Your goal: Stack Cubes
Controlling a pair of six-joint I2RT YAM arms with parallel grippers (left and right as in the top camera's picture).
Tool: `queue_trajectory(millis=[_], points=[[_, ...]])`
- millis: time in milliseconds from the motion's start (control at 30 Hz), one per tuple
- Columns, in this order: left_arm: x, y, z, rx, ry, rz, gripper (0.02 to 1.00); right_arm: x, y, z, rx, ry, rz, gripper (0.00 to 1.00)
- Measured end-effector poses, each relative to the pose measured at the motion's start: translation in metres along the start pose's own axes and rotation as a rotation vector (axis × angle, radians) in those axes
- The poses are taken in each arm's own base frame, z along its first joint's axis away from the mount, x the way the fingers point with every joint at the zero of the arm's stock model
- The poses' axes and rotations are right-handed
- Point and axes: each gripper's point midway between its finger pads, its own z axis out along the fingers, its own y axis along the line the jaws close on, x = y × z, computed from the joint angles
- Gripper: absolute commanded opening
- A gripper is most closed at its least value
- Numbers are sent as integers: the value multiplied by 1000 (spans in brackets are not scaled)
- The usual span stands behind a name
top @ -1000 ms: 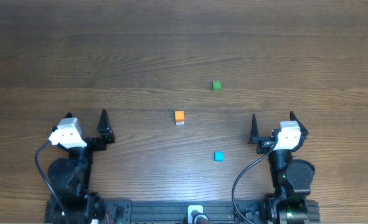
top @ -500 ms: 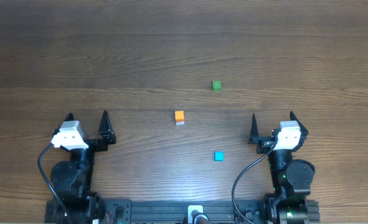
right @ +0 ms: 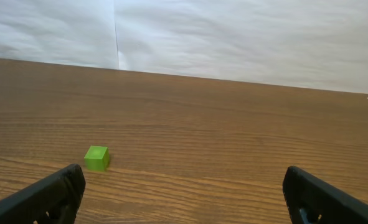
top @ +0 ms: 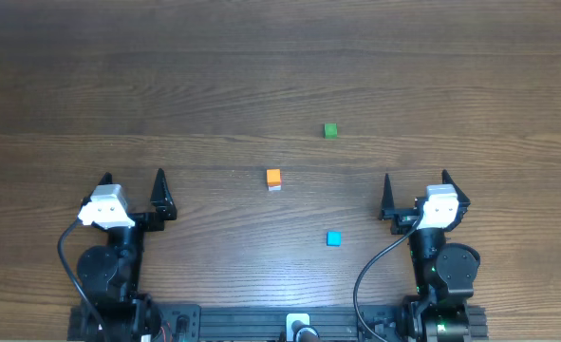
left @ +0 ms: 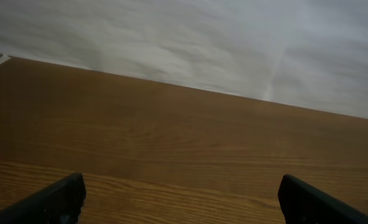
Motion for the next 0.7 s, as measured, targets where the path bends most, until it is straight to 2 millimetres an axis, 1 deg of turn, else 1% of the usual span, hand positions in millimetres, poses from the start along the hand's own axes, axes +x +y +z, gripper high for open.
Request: queue_trajectory(millis=[533,600,700], points=[[0,0,0,0,0,0,1000,-1,0,0,0,-4,-1,993],[0,0,0,0,0,0,1000,-6,0,0,2,-25,0,993],[0,0,0,0,0,0,1000,-31,3,-2,-22,-128,50,993]])
